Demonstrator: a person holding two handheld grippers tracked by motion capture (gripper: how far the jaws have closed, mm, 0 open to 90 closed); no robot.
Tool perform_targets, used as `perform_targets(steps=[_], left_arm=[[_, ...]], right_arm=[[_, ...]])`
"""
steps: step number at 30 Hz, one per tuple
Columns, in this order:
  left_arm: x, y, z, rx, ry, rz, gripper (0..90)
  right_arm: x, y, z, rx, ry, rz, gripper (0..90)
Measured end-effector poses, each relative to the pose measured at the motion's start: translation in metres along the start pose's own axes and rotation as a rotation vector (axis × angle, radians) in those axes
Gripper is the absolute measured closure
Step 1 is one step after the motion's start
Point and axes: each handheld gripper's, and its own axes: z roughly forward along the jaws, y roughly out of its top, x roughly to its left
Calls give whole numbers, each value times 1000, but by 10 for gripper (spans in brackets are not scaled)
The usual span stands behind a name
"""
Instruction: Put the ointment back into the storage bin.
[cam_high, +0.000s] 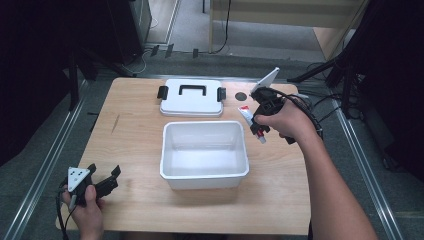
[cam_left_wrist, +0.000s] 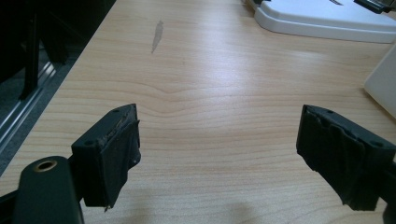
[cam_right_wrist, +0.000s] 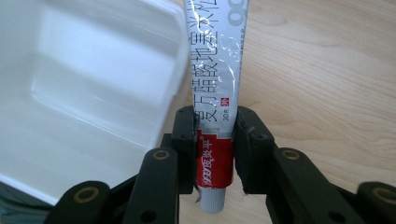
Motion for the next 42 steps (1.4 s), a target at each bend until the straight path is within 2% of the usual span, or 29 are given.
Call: perform_targets(steps=[9,17,21,26,31,37,42], left_arm=[[0,0,0,4,-1,-1,143],[0,0,0,4,-2,-2,143],[0,0,0,5,-2,-3,143],[0,0,0,4,-5,-6,143],[0,0,1,4,-6,-5,143],[1,0,0,8,-5,-3,143],[1,0,1,7,-6,-3,143]], right_arm=[[31,4,-7,-3,19,-78,727],[61,6,1,8,42,-171,727],[70,7,4,13,46,-197,727],[84,6,13,27,70,-252,727],[90,3,24,49,80,-287,727],[89,-1,38,70,91,-312,726],[87,-3,51,92,79,-321,726]])
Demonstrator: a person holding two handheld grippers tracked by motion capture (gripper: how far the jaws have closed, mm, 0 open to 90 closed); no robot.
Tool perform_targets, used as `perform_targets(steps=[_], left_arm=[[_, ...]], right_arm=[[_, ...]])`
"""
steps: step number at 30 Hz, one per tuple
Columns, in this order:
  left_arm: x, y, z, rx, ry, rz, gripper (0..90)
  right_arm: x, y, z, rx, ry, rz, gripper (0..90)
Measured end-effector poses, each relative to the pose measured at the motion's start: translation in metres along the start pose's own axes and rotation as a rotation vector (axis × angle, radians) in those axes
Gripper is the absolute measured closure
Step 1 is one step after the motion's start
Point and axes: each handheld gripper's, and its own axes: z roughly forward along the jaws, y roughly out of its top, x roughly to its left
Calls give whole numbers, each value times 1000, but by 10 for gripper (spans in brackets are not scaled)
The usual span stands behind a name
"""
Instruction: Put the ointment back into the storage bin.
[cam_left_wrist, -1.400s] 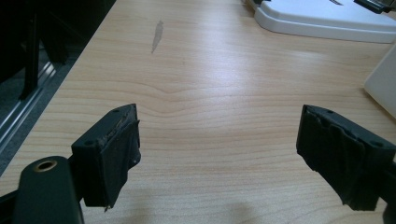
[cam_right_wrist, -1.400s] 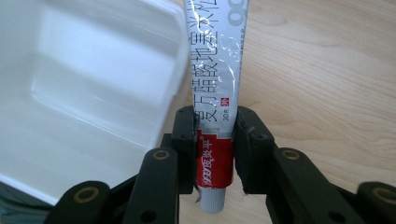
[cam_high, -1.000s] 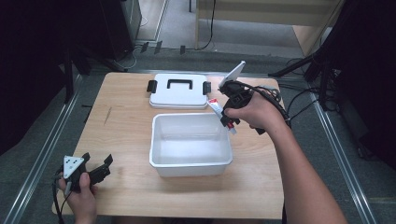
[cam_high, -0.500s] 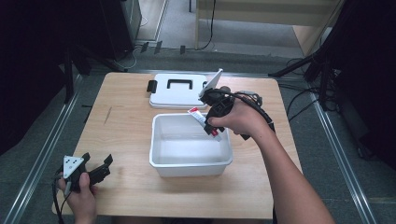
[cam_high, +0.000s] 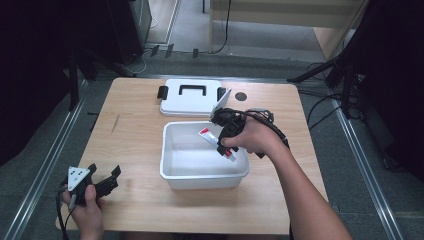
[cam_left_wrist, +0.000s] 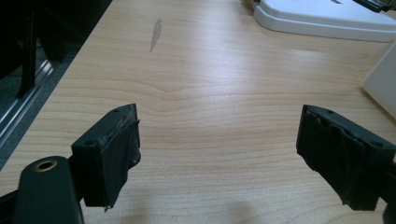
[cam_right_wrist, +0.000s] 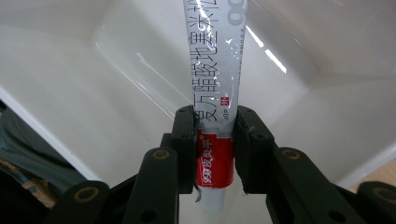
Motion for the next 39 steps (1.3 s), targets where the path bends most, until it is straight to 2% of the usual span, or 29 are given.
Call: perform_targets(steps=[7,21,28,31,35,39], left_arm=[[0,0,0,1,0,1,143],[0,0,0,1,-2,-2,143],[0,0,0,2,-5,-1,143],[0,0,0,2,-6,-2,143],[0,0,0,2,-4,0,144],[0,0,0,3,-6,1,144]], right_arm=[[-3,0,21,29,-27,-14,726],[0,5,57,45,-123,-116,723],[-1,7,70,50,-127,-119,721],[-2,7,74,54,-128,-99,722],[-5,8,78,73,-175,-87,722],[-5,8,78,73,-175,-72,721]])
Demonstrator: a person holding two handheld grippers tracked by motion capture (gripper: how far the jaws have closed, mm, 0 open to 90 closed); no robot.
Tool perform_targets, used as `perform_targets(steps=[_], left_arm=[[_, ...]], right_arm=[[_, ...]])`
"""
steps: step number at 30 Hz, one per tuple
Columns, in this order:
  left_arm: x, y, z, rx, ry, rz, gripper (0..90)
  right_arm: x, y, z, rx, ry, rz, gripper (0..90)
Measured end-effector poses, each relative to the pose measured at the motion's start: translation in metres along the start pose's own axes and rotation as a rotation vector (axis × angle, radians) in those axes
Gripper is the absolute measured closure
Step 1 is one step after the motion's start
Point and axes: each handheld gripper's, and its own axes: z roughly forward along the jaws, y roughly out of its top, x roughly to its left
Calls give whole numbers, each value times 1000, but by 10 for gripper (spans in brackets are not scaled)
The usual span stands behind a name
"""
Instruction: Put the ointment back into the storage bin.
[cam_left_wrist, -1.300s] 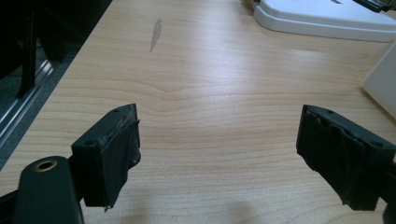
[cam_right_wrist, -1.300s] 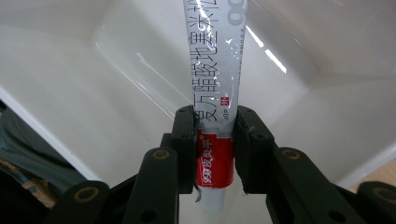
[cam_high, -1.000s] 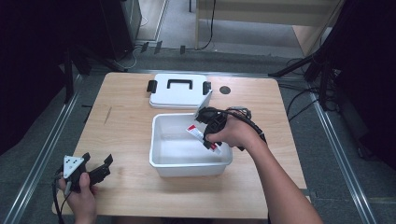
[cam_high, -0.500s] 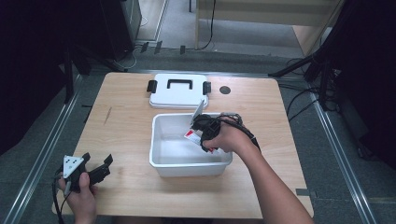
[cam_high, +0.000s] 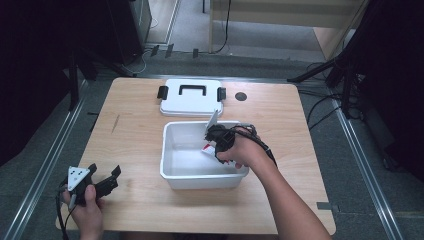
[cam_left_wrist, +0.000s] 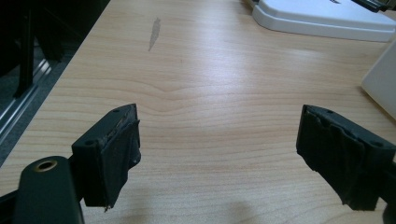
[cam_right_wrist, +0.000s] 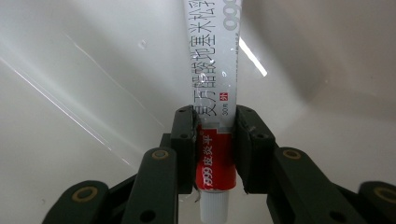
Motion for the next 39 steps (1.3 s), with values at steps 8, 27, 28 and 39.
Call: perform_targets(steps=[8,27,28,39], left_arm=[[0,0,0,0,-1,0,144],[0,0,0,2,-1,1,144],[0,0,0,2,-1,1,144],[0,0,0,2,-2,1,144]], right_arm=[[1,0,1,7,-10,-11,720],[2,0,1,11,-8,-39,717],[2,-1,1,11,-7,-40,716],[3,-1,1,2,-6,-48,659]])
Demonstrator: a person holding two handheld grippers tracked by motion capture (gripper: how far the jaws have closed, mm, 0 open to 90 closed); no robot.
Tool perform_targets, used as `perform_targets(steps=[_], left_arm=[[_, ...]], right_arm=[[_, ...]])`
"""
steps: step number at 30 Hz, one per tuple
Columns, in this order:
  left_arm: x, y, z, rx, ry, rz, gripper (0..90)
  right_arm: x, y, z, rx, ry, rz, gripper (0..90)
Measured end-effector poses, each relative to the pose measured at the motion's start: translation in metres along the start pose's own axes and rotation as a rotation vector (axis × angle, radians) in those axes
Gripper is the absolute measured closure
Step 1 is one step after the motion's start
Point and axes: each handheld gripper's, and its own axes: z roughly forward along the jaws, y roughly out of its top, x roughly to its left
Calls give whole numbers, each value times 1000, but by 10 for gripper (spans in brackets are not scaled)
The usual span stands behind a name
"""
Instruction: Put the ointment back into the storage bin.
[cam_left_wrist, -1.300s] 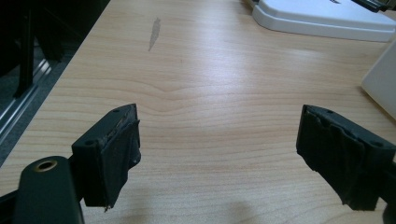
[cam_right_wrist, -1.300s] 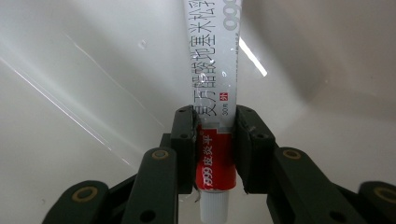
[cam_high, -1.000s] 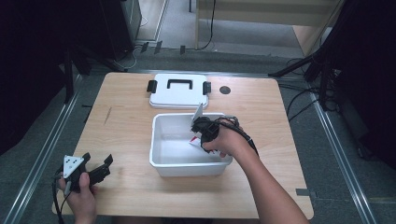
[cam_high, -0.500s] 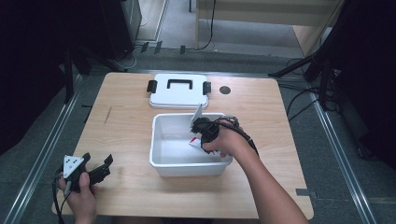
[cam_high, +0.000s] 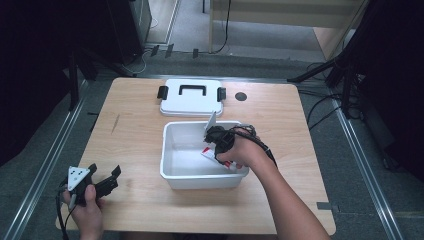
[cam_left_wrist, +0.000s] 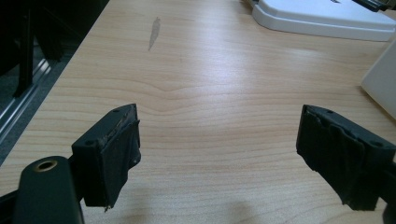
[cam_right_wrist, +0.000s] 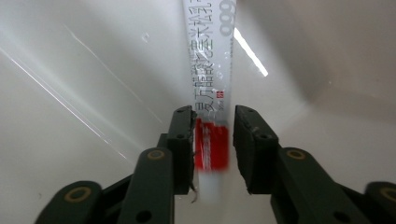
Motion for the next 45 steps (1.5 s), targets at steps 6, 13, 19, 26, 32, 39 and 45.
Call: perform_targets(steps=[6,13,19,26,32,39,45], left_arm=[[0,0,0,1,-1,0,144],[0,0,0,3,-1,2,144],[-1,0,0,4,1,2,144],[-1,0,0,3,2,3,144],[-1,0,0,6,2,4,144],[-1,0,0,5,2,5,144],[-1,0,0,5,2,6,144]], right_arm=[[2,1,-4,-26,-7,-26,488],[2,-4,-23,-91,37,-14,477],[1,-9,-44,-121,49,-23,422],[2,-22,-69,-161,56,-64,286],[-2,-37,-92,-213,36,-63,208],[-21,-60,-111,-279,15,-6,189],[-40,-81,-119,-303,-6,36,188]])
